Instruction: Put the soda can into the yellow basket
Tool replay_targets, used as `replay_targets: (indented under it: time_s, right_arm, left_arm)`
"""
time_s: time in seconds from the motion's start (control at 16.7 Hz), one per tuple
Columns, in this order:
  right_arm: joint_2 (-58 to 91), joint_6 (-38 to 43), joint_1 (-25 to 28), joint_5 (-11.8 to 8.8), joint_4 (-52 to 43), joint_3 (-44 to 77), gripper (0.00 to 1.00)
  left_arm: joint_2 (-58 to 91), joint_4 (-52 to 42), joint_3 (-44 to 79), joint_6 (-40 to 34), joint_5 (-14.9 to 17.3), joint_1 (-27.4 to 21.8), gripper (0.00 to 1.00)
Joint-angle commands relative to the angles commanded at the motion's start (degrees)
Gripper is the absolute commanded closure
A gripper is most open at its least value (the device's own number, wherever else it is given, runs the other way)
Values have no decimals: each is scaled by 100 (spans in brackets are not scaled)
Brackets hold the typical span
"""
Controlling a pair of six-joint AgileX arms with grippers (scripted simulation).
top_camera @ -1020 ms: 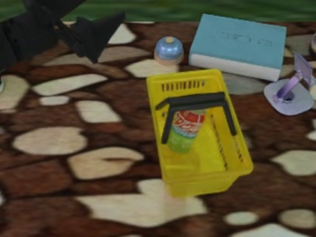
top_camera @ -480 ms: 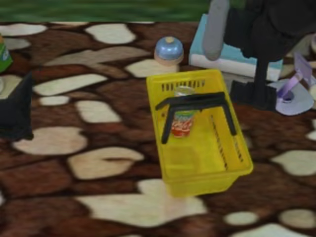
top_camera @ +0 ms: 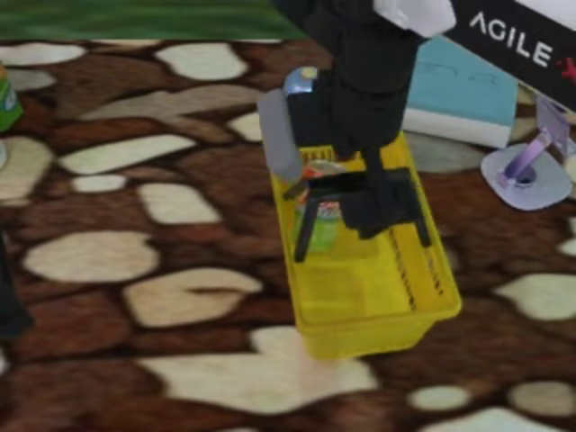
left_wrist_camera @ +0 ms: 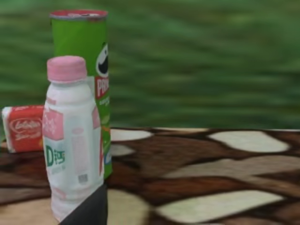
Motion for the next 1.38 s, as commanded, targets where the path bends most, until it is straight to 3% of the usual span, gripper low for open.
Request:
replay_targets:
  time_s: [1.02,1.38]
  right_arm:
    - [69,-72,53,-2,399,-456,0]
    - [69,-72,53,-2,399,-456,45]
  left_arm:
    - [-172,-55,-100,38,-100,11,0]
    - [-172,-55,-100,38,-100,11,0]
